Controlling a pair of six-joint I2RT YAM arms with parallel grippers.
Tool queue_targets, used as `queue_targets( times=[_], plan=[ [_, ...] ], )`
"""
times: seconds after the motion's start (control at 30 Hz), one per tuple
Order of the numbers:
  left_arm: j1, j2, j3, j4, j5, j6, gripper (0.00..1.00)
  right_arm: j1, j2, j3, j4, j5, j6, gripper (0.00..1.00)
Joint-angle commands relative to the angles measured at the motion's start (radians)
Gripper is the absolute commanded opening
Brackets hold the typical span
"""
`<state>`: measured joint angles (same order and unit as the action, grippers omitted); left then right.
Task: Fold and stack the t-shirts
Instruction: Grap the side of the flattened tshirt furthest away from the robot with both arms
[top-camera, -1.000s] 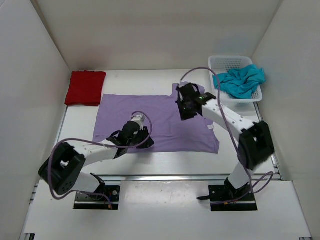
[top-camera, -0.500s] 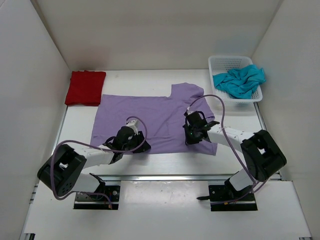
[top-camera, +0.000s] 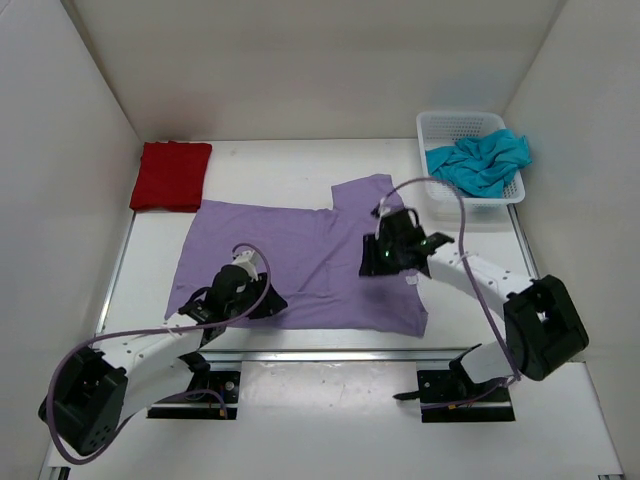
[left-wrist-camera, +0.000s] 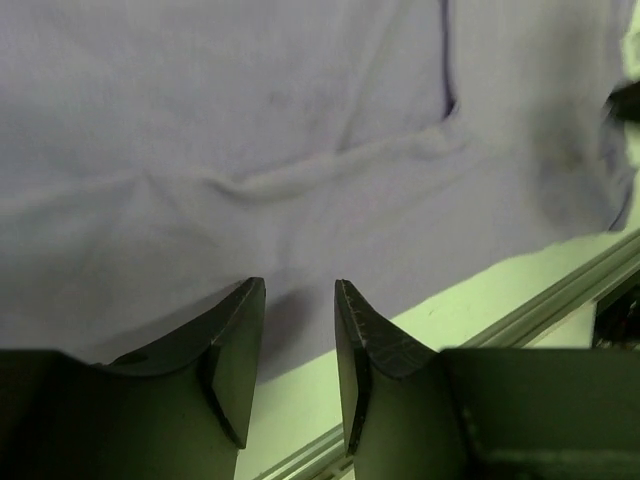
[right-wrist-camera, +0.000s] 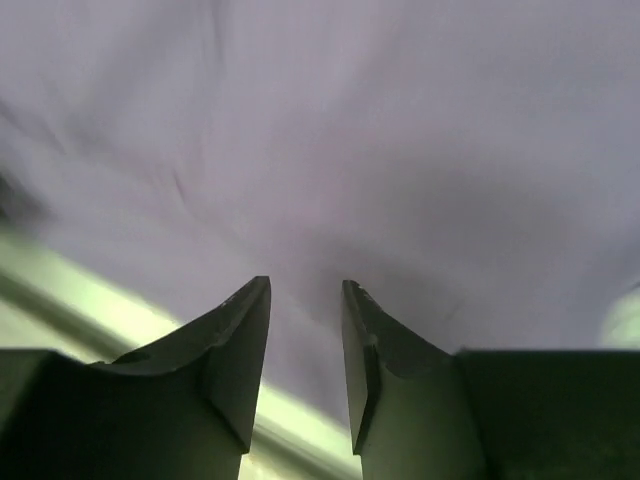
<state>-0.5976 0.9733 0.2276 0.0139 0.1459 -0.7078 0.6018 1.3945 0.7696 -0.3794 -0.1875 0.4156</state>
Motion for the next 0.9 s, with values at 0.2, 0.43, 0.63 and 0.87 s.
queue_targets(
  times=[0.2, 0.43, 0.63, 0.87],
  plan=[
    [0.093, 0.103, 0.214, 0.027, 0.004, 0.077, 0.47, -0.345, 0.447, 0.597, 0.103, 0.089, -0.146, 0.07],
    [0.122, 0.177, 0.297, 0.041, 0.018, 0.07, 0.46, -0.398, 0.874, 1.183, -0.113, 0.149, -0.199, 0.33],
    [0.142, 0.212, 0.296, 0.066, 0.046, 0.054, 0.45, -0.419, 1.18, 1.757, -0.338, 0.209, -0.21, 0.47],
    [0.156, 0.246, 0.314, 0.072, 0.043, 0.051, 0.46, -0.427, 1.304, 1.873, -0.42, 0.181, -0.201, 0.46]
  ],
)
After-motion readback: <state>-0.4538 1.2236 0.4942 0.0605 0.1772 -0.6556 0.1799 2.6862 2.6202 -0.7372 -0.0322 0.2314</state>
